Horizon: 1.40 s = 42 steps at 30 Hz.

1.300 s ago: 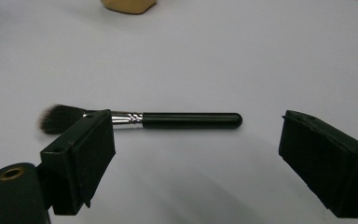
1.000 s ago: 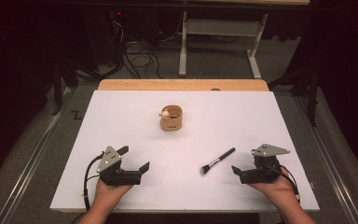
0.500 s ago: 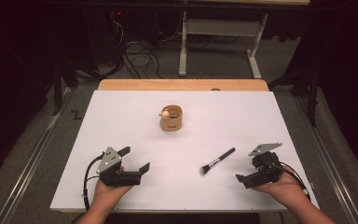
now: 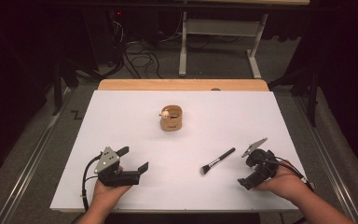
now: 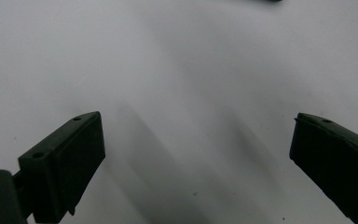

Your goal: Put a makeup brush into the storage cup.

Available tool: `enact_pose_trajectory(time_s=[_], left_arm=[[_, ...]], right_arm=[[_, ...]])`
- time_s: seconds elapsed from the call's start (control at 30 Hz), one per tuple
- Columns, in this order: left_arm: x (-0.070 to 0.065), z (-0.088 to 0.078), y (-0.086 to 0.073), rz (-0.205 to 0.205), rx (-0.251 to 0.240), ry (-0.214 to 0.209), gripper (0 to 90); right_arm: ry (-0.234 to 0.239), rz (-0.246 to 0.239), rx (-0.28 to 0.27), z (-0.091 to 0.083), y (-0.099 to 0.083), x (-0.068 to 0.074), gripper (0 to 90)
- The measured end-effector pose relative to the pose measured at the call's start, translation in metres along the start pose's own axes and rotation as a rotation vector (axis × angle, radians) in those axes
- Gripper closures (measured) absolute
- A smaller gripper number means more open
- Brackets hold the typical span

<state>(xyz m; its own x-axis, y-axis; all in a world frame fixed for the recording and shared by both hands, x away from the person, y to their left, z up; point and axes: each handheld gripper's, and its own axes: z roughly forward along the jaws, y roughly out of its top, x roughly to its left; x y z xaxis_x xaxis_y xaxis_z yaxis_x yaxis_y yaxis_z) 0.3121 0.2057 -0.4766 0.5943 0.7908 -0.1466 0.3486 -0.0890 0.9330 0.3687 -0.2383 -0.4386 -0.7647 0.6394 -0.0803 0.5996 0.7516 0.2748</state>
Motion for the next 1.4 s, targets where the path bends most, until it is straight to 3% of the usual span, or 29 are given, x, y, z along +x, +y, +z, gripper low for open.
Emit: enact_pose_trajectory(time_s=[0.47,0.87,1.23,1.4], left_arm=[[-0.001,-0.001,0.001,-0.002,0.003,-0.023,5.4],[0.0,-0.003,0.001,-0.017,-0.003,-0.026,5.5],[0.0,-0.001,0.0,-0.023,0.001,-0.037,5.5],[0.001,-0.002,0.0,-0.029,-0.004,-0.037,5.6]], right_arm=[[0.019,-0.141,0.067,0.002,0.026,0.011,5.8],[0.02,-0.196,0.08,0.006,0.049,0.014,7.5],[0.005,-0.239,0.039,0.001,0.072,0.009,14.1],[0.004,-0.26,0.052,0.004,0.081,0.009,15.0]])
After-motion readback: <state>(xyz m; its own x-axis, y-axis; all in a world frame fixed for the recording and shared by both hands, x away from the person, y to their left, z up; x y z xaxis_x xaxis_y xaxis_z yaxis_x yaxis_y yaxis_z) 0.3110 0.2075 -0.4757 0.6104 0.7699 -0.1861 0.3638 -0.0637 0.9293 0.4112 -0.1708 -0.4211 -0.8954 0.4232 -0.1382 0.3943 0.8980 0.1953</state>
